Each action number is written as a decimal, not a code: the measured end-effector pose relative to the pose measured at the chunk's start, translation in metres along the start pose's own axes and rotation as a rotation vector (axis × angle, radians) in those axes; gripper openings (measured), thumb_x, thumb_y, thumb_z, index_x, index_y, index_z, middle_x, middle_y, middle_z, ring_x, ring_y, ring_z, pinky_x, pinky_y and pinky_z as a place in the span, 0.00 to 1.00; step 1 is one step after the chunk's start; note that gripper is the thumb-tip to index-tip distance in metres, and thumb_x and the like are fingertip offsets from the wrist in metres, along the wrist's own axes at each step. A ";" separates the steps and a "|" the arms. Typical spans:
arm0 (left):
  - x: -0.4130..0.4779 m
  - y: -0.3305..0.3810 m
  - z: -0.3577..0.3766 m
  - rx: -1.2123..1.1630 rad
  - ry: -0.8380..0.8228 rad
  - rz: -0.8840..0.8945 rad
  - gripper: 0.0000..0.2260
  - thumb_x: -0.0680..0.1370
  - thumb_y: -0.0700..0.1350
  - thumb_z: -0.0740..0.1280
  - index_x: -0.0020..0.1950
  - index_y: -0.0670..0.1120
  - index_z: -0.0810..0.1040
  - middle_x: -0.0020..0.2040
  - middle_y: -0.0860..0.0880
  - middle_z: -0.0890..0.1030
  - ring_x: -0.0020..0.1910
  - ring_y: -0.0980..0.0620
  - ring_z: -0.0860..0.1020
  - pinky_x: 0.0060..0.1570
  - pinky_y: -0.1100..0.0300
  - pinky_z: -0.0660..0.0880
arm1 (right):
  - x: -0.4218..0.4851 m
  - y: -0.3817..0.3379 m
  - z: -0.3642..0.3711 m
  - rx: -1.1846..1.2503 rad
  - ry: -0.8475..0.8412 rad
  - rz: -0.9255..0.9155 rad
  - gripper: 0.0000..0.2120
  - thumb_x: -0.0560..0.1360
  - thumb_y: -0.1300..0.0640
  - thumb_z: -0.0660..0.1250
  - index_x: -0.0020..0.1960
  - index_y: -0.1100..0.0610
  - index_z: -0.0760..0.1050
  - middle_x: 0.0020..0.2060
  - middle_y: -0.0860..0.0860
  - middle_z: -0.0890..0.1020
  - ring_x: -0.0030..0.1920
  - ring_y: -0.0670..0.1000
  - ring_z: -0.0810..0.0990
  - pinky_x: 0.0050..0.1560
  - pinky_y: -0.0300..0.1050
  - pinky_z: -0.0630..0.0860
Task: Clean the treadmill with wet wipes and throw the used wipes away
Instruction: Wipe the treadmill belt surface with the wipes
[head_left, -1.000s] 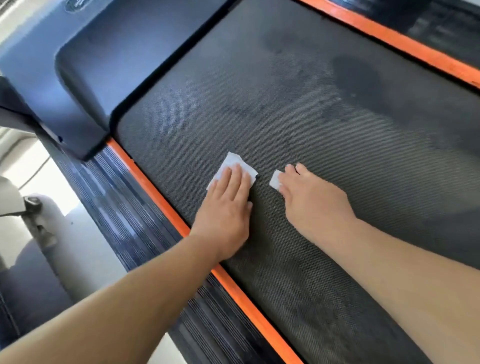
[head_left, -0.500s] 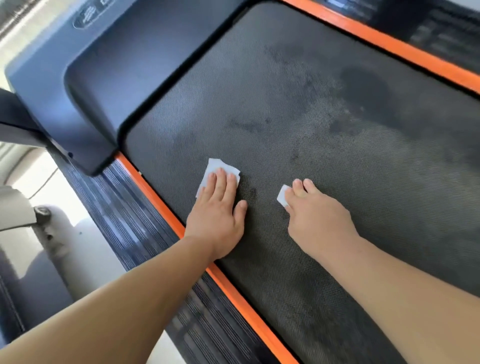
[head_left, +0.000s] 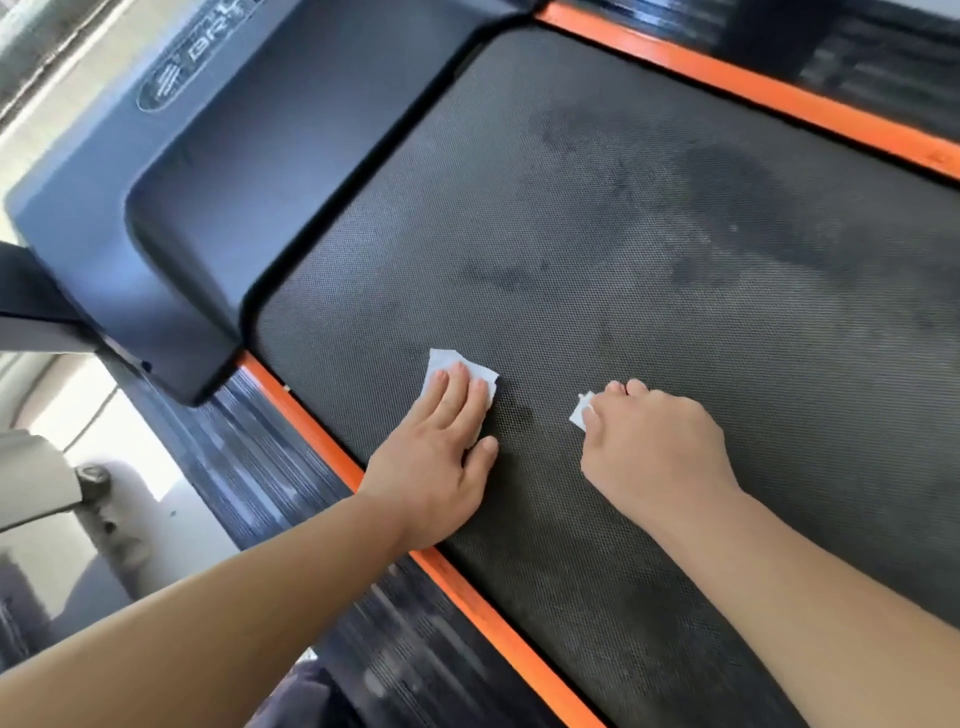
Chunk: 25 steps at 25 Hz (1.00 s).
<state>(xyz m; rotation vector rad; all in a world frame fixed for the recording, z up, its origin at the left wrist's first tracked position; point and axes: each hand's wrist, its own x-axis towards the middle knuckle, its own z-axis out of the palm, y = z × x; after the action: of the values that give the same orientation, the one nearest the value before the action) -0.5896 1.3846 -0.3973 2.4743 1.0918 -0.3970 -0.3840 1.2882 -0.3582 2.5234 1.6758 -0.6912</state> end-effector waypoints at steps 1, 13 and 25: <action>0.001 -0.008 -0.001 0.034 0.009 0.051 0.30 0.84 0.60 0.46 0.84 0.49 0.47 0.83 0.52 0.40 0.81 0.54 0.34 0.81 0.54 0.43 | 0.005 -0.008 -0.004 0.007 0.053 0.051 0.15 0.83 0.52 0.55 0.44 0.54 0.77 0.40 0.51 0.79 0.44 0.57 0.79 0.40 0.49 0.72; 0.017 -0.047 -0.003 0.199 0.065 0.381 0.33 0.83 0.61 0.54 0.83 0.45 0.55 0.84 0.45 0.51 0.83 0.47 0.47 0.79 0.48 0.55 | 0.067 -0.077 -0.035 0.104 0.001 0.418 0.13 0.73 0.50 0.65 0.35 0.52 0.64 0.33 0.48 0.70 0.40 0.56 0.70 0.40 0.46 0.70; 0.035 -0.061 -0.019 0.293 0.036 0.524 0.32 0.84 0.64 0.44 0.84 0.51 0.44 0.84 0.50 0.41 0.81 0.53 0.36 0.81 0.51 0.46 | 0.108 -0.094 -0.061 0.466 0.356 0.104 0.17 0.78 0.54 0.63 0.33 0.56 0.62 0.30 0.51 0.69 0.32 0.53 0.68 0.31 0.44 0.61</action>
<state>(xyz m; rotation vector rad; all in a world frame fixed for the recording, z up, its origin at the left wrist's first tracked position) -0.6108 1.4523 -0.4103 2.9021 0.3797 -0.3686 -0.4120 1.4375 -0.3239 3.1987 1.6080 -0.7298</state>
